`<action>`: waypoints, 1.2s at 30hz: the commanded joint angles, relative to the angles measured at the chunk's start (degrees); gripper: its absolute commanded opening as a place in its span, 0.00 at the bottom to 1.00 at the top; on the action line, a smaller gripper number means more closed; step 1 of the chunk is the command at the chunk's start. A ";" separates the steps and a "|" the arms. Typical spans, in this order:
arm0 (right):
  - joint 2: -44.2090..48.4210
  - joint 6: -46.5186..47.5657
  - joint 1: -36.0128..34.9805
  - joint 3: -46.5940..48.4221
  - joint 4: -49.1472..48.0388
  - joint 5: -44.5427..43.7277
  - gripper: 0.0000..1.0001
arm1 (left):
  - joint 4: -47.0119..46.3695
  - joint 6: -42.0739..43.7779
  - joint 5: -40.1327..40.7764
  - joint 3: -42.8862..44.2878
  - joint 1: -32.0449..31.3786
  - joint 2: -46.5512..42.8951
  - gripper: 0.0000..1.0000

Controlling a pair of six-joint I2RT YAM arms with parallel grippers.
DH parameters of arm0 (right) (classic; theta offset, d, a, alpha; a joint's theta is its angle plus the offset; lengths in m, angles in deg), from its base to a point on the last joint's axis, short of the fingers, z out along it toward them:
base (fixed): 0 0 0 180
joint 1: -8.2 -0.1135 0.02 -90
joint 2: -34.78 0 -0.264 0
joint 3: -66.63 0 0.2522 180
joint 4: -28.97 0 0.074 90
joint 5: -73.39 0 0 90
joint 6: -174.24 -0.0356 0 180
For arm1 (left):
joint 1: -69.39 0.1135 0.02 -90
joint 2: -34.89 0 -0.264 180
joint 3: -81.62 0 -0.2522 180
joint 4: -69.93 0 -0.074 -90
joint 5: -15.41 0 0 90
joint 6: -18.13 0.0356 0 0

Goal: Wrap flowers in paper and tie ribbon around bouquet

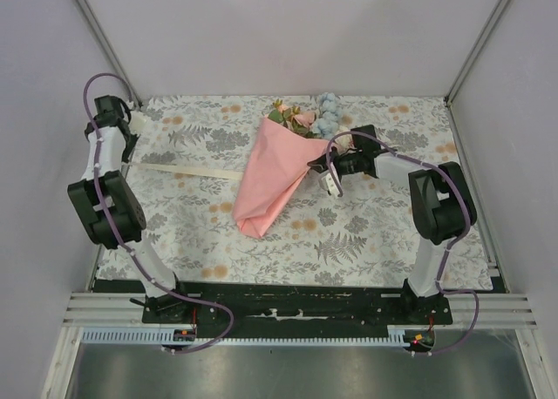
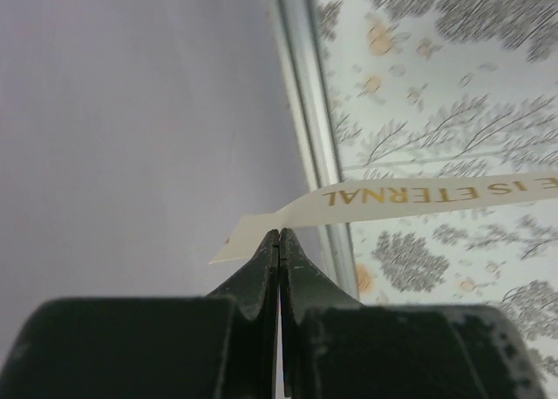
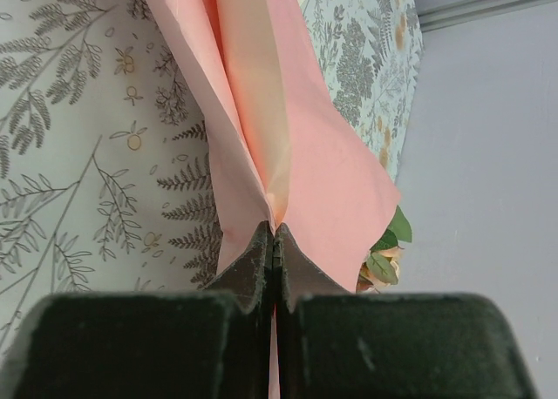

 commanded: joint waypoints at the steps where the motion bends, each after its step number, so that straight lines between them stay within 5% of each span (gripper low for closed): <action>1: -2.25 2.29 0.17 5.23 -0.25 0.04 0.00 | -1.50 2.72 3.69 -2.77 1.75 -5.16 0.02; 8: -7.17 5.11 0.26 8.66 -1.57 -3.65 0.00 | -1.95 3.69 2.73 -4.44 2.99 -6.66 0.02; 11: -7.35 3.17 0.26 8.31 -4.56 -4.44 0.00 | 2.35 3.08 -4.81 -1.55 2.38 -6.83 0.07; 16: -6.04 0.71 0.34 7.70 -5.26 -3.74 0.00 | 5.62 -3.41 -30.20 4.69 -5.87 -11.66 0.89; 21: -4.28 0.53 0.08 5.94 -5.35 -1.72 0.00 | 2.37 -20.45 -42.25 11.55 -25.80 -7.03 0.91; 25: -3.66 -0.17 0.08 5.24 -6.40 -1.63 0.00 | -8.06 -30.84 -45.45 8.58 -36.63 -1.92 0.92; 30: -2.96 -1.14 -0.01 4.71 -6.84 -1.72 0.00 | -20.65 -36.38 -44.66 3.12 -44.55 1.42 0.88; 36: -1.55 -2.63 -0.01 2.78 -7.81 -2.25 0.00 | -24.61 -37.89 -40.00 2.33 -47.99 6.34 0.79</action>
